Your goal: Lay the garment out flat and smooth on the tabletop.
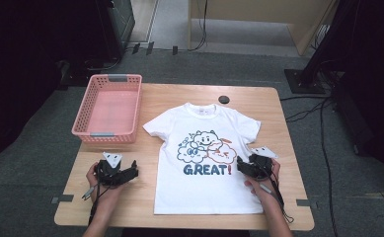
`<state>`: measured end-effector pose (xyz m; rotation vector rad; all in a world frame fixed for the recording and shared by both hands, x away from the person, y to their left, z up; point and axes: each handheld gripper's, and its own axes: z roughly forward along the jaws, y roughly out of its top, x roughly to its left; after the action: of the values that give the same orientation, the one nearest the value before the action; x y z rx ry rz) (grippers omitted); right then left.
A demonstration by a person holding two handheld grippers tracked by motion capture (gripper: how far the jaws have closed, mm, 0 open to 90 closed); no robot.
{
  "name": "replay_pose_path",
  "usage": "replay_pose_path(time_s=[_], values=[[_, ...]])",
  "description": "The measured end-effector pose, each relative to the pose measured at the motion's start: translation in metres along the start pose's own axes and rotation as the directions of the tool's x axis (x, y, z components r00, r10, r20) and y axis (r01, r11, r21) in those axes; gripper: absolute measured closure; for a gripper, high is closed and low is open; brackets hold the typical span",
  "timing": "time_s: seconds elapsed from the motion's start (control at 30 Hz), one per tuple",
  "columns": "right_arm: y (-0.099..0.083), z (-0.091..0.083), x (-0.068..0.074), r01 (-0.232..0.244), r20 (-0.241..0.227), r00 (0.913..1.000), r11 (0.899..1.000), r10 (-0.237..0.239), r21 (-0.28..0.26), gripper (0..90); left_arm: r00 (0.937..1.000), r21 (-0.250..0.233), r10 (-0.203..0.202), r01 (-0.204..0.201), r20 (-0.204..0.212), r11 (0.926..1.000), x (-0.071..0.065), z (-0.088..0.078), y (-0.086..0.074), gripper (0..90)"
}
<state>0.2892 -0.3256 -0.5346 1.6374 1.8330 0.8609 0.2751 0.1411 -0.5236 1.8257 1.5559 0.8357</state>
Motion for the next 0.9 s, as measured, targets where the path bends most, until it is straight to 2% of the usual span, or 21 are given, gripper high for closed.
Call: replay_pose_path(time_s=[0.17,0.27,0.33,0.4,0.5,0.73,0.9], values=[[0.0,0.001,0.0,-0.008,0.001,1.0,1.0,0.008,0.012,18.7,0.9993,0.009,0.023,-0.023,-0.031,0.9997,0.014,-0.009,-0.012,10.6],[0.001,0.002,0.0,-0.003,-0.004,1.0,1.0,0.003,0.018,15.5,0.9988,0.026,0.022,-0.021,-0.044,0.9994,0.022,-0.013,-0.019,10.6],[0.001,0.002,0.0,-0.001,-0.007,1.0,1.0,0.001,0.021,13.0,0.999,0.034,0.008,-0.006,-0.043,0.9994,0.029,-0.015,-0.023,10.6],[0.001,0.003,0.0,0.001,-0.016,0.9999,0.999,0.0,0.033,7.4,0.9986,0.034,0.004,-0.002,-0.053,0.9994,0.035,-0.018,-0.025,10.6],[0.002,0.005,0.001,0.017,-0.019,0.9997,0.998,-0.016,0.057,0.0,0.9989,0.042,-0.015,0.017,-0.046,0.999,0.044,-0.022,-0.03,10.6],[0.002,0.005,0.001,0.014,-0.018,0.9998,0.998,-0.013,0.059,0.0,0.9986,0.054,-0.049,0.05,-0.019,0.9973,0.063,-0.028,-0.037,10.6],[0.002,0.005,0.001,0.012,-0.018,0.9998,0.998,-0.011,0.059,0.0,0.997,0.068,-0.075,0.073,0.019,0.995,0.075,-0.033,-0.042,10.6]])
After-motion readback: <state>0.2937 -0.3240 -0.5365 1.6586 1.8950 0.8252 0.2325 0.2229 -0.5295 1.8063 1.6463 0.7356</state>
